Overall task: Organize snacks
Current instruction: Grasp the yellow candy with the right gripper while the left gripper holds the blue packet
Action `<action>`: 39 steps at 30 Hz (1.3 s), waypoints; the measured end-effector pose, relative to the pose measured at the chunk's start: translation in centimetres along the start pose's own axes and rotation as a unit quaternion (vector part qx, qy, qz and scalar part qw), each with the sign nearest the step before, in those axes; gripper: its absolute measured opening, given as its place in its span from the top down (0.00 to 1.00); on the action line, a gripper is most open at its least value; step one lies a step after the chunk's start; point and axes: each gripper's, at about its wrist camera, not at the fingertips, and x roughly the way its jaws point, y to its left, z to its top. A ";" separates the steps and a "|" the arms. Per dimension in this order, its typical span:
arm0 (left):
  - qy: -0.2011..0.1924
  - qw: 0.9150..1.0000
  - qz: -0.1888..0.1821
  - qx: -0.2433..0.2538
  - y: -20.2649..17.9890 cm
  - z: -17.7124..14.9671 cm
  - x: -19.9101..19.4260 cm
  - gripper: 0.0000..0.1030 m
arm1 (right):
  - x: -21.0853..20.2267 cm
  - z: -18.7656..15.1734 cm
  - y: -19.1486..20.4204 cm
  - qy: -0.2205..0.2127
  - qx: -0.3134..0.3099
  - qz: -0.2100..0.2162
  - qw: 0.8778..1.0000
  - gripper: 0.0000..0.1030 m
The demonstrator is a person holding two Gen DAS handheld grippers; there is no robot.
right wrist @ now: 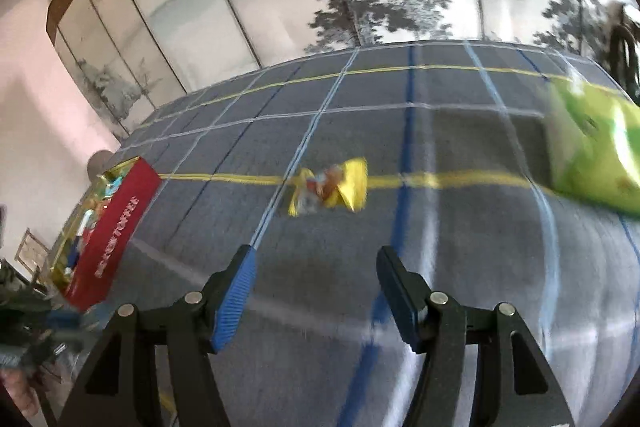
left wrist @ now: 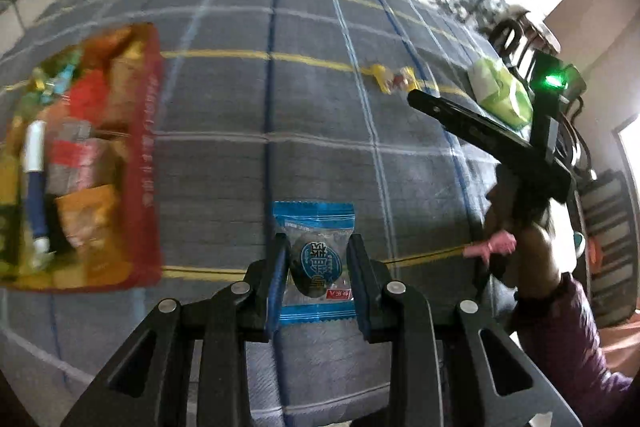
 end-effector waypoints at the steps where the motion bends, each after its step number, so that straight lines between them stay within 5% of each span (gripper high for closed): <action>1: -0.008 1.000 0.008 0.005 -0.1 -0.1 -0.5 0.75 | 0.9 0.9 0.3 0.003 -0.005 -0.008 1.000 0.38; 11: -0.043 0.998 0.031 0.015 0.7 -1.0 -3.3 0.75 | 5.5 3.6 0.8 0.018 -0.016 -0.033 0.999 0.38; 12: -0.045 0.998 0.030 0.013 0.8 -1.1 -3.4 0.74 | 5.7 3.6 1.0 0.020 -0.020 -0.037 0.999 0.49; 13: -0.045 0.998 0.029 0.012 0.9 -1.3 -3.7 0.74 | 5.8 3.7 1.0 0.021 -0.020 -0.033 0.999 0.89; 18: -0.053 0.998 0.035 0.006 1.5 -2.2 -4.7 0.74 | 5.2 2.6 1.8 0.026 -0.026 -0.018 0.999 0.97; 27: -0.060 0.998 0.034 -0.012 3.1 -3.3 -6.4 0.74 | 2.1 -0.2 4.9 0.020 -0.052 -0.007 0.998 0.93; 30: -0.067 0.997 0.034 -0.013 3.2 -3.3 -6.8 0.74 | 1.2 1.6 4.9 0.001 -0.070 -0.016 0.997 0.38; 39: -0.079 0.996 0.034 -0.034 4.7 -3.2 -7.6 0.74 | 6.5 7.0 5.1 0.061 -0.131 -0.034 0.989 0.40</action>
